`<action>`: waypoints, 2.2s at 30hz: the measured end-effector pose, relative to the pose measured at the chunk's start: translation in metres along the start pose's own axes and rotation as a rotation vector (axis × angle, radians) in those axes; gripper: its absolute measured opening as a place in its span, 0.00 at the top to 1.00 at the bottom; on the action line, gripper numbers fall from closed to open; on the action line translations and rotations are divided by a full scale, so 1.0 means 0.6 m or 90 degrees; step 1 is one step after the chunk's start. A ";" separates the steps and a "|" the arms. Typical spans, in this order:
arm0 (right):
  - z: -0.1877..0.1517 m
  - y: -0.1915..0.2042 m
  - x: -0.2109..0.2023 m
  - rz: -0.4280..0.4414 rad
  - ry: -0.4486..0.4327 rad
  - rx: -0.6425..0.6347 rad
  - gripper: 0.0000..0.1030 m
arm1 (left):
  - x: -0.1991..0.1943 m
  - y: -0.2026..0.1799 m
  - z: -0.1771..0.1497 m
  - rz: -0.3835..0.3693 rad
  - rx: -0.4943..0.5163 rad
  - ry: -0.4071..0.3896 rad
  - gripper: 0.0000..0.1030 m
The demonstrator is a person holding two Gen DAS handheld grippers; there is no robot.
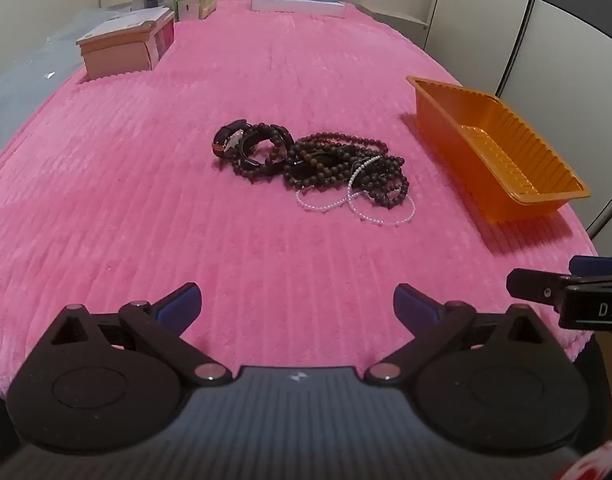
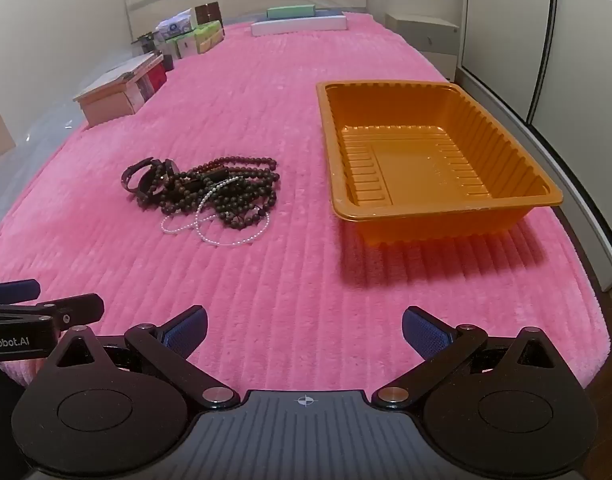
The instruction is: Organize jewelry
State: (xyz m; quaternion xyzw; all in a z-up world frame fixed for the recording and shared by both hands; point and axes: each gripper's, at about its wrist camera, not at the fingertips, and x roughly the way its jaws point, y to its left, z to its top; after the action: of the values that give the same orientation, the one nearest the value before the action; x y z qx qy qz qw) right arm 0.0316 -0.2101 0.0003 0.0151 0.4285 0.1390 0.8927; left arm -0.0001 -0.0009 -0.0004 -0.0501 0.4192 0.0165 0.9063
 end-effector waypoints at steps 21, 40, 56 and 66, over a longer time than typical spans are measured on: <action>-0.001 0.001 0.002 0.002 0.004 0.001 0.00 | -0.002 0.002 -0.003 -0.006 -0.011 -0.001 0.04; 0.000 0.001 0.000 0.001 0.004 0.002 0.00 | -0.003 -0.003 0.000 -0.008 -0.010 0.001 0.04; -0.001 -0.001 0.001 0.002 0.004 0.003 0.00 | 0.000 -0.009 0.000 -0.008 -0.009 0.003 0.04; -0.001 -0.001 0.001 0.002 0.005 0.003 0.00 | 0.001 -0.009 0.000 -0.009 -0.009 0.003 0.04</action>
State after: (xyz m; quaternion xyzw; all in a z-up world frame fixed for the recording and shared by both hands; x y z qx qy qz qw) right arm 0.0315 -0.2106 -0.0004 0.0174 0.4320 0.1391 0.8909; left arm 0.0005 -0.0063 -0.0007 -0.0590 0.4212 0.0130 0.9049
